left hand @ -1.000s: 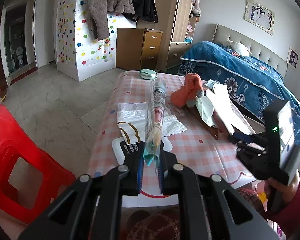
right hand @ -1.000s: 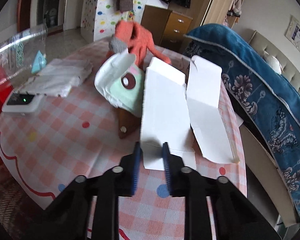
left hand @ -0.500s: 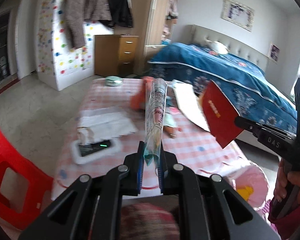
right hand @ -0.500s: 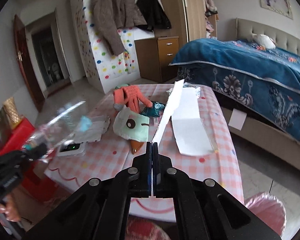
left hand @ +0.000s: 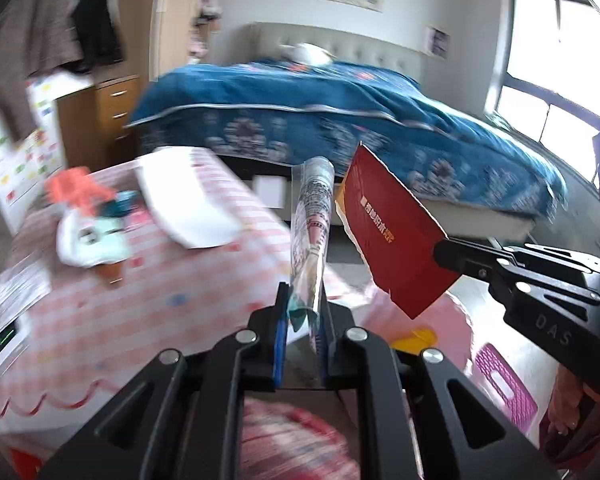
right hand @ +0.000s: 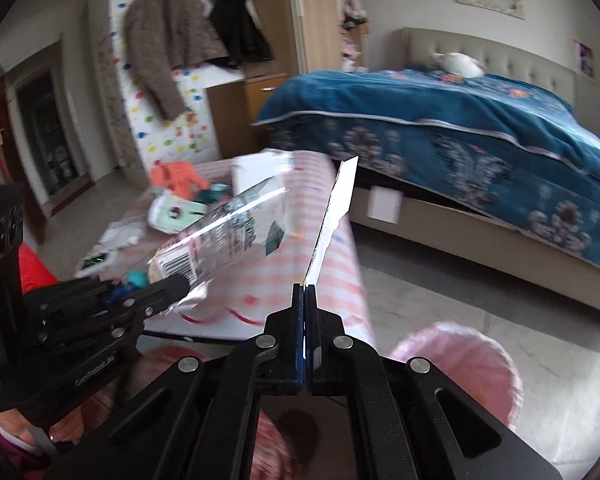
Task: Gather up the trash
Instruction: 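Carry the bag and card over the pink bin and open both grippers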
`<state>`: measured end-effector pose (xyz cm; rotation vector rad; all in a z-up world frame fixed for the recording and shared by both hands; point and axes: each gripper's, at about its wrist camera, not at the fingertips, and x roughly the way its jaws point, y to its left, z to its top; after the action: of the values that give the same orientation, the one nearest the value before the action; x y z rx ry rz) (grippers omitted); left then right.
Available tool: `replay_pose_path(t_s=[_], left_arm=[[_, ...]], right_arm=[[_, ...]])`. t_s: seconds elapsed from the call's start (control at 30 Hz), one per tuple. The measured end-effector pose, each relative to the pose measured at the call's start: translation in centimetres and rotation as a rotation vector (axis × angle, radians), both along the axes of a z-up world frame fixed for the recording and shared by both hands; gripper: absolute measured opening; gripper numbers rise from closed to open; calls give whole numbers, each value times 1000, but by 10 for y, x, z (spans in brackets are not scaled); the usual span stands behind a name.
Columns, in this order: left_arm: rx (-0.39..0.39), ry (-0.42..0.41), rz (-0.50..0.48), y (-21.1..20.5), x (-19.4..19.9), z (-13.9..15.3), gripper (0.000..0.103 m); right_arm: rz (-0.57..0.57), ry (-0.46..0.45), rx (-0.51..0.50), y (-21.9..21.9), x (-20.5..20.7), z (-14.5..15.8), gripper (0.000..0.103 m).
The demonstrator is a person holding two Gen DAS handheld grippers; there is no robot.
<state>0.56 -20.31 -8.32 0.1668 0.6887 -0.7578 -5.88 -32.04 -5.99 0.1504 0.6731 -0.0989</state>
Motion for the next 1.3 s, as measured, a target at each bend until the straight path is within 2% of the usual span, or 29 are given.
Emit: replay_pose_path(t_s=[0.17,0.3,0.57,0.73,0.77,0.83,0.87,0.9,0.93,1.0,1.1,1.2,1.27,1.3], left_arm=[[21,39,-131,-67,-11,-11,10],[50,71,-186,-107,-19,-33,10],[169,105,-274,-165,-30,-83,11],[232,177,-326,-190,-26,-109,15],[236,191,-334,-193,-25,-112,19],[245,222,-350,-198,-23,-119,41],[246,227,-342,-199,-21,-121,63],[239,232,-333,-199,-19,-122,68],[232,236,-328,-197,-18,-121,68],[212,236,-309,-190,-14,-115,68],[161,194,-267,-174,-10,-95,68],[107,130,-216,-155,-9,-70,68],[90,93,-185,-145,-9,-58,68],[71,68,-168,-136,-9,-49,68]], right_arm=[[-133,40,12,-45,-34,-16,0],[-200,60,34,-72,-52,-29,0],[-297,133,95,-124,-70,-76,0],[-331,185,149,-146,-72,-109,0],[-333,194,153,-148,-71,-113,0],[-340,218,159,-155,-68,-126,1],[-341,233,168,-158,-66,-133,3],[-343,247,175,-161,-65,-138,5],[-362,278,191,-168,-63,-148,7],[-386,278,201,-171,-67,-146,10],[-413,245,174,-170,-73,-130,11],[-433,138,115,-165,-83,-86,11],[-434,102,98,-162,-86,-75,11],[-427,62,84,-155,-87,-60,12]])
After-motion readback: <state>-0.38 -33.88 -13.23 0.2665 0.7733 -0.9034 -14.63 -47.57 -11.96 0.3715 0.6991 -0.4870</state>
